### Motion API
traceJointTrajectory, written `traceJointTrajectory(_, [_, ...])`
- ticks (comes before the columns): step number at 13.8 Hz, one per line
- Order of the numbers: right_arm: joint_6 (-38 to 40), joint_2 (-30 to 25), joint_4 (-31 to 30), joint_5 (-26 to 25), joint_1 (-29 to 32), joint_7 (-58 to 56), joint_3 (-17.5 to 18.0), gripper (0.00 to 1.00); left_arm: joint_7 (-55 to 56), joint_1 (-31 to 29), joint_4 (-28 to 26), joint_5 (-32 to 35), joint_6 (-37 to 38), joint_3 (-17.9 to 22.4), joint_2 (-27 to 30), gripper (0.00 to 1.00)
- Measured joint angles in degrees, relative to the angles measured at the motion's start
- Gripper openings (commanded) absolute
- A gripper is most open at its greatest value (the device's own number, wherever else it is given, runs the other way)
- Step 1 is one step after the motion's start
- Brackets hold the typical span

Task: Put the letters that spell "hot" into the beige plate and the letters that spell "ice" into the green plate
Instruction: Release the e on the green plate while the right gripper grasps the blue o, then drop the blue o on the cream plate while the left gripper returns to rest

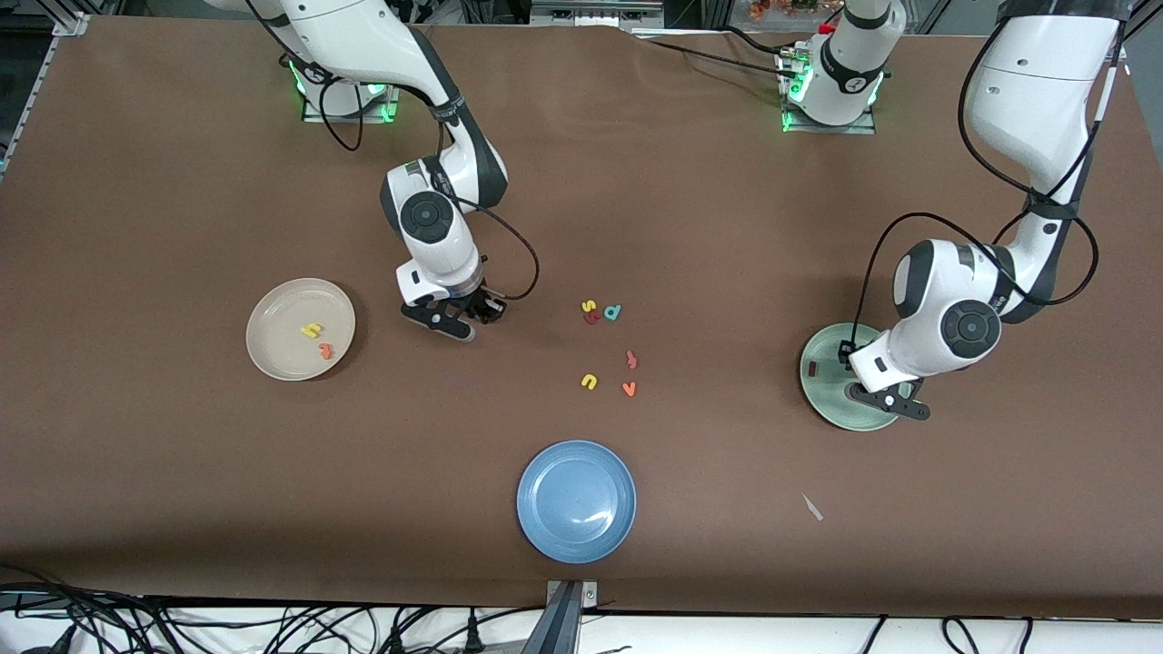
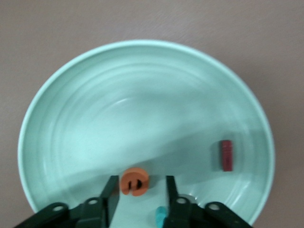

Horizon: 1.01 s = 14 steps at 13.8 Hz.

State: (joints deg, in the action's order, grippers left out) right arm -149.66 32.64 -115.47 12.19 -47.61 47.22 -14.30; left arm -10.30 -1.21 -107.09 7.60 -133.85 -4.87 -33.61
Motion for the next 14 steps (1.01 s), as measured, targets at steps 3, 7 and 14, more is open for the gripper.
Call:
traceJointTrajectory(3, [0.00, 0.00, 0.00, 0.00, 0.00, -0.08, 0.00, 0.16, 0.17, 0.50, 1.82, 0.00, 1.49, -0.36, 0.54, 1.00])
traceJointTrajectory(7, [2.13, 0.01, 1.23, 0.00, 0.14, -1.58, -0.15, 0.12, 0.59, 0.62, 9.78, -0.01, 13.82, -1.42, 1.76, 1.00])
traceJointTrajectory(14, [18.11, -2.80, 6.12, 0.01, 1.07, -21.37, -10.49, 0.12, 3.25, 1.06, 25.13, -0.29, 38.55, -4.68, 8.17, 1.00])
